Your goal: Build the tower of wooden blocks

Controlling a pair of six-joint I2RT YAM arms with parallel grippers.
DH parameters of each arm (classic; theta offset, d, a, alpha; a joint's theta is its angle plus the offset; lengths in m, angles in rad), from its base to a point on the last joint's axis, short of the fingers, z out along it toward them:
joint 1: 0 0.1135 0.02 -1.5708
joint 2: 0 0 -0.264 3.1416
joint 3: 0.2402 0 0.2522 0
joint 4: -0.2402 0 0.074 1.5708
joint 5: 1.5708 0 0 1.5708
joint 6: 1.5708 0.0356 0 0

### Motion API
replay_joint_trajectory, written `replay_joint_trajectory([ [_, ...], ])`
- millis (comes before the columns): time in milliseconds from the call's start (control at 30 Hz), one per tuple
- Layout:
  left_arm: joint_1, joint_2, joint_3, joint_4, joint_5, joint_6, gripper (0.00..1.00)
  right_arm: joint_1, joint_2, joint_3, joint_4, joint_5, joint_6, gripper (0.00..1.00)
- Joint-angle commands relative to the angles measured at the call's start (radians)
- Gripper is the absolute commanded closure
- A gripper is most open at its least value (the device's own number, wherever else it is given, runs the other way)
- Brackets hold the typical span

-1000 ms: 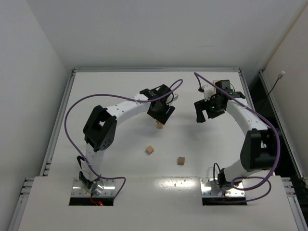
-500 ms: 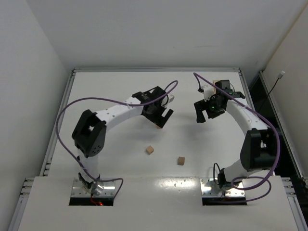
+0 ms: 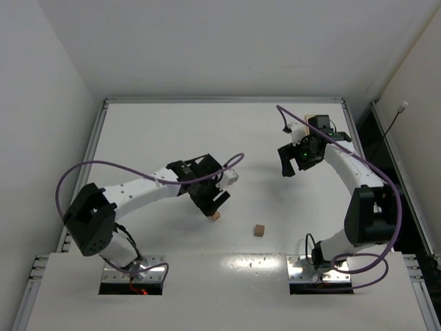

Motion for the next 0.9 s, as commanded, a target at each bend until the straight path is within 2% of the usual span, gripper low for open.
replay_joint_trajectory([
  [0,-0.037,0.018,-0.064,0.046,0.036,0.021,0.38,0.005,-0.050,-0.006,0.017,0.005,-0.016,0.12],
  [233,-0.072,0.107,-0.084,0.129,0.017,0.031,0.40,0.005,-0.068,-0.006,0.008,0.024,-0.016,0.12],
  [367,-0.072,0.162,-0.046,0.165,0.017,0.020,0.41,0.005,-0.068,-0.017,-0.002,0.024,-0.025,0.12],
  [600,-0.112,0.232,0.010,0.186,0.017,0.002,0.43,0.005,-0.068,-0.017,-0.002,0.024,-0.025,0.12],
  [867,-0.121,0.252,0.021,0.196,-0.006,-0.027,0.50,0.005,-0.059,-0.017,-0.002,0.024,-0.025,0.12],
])
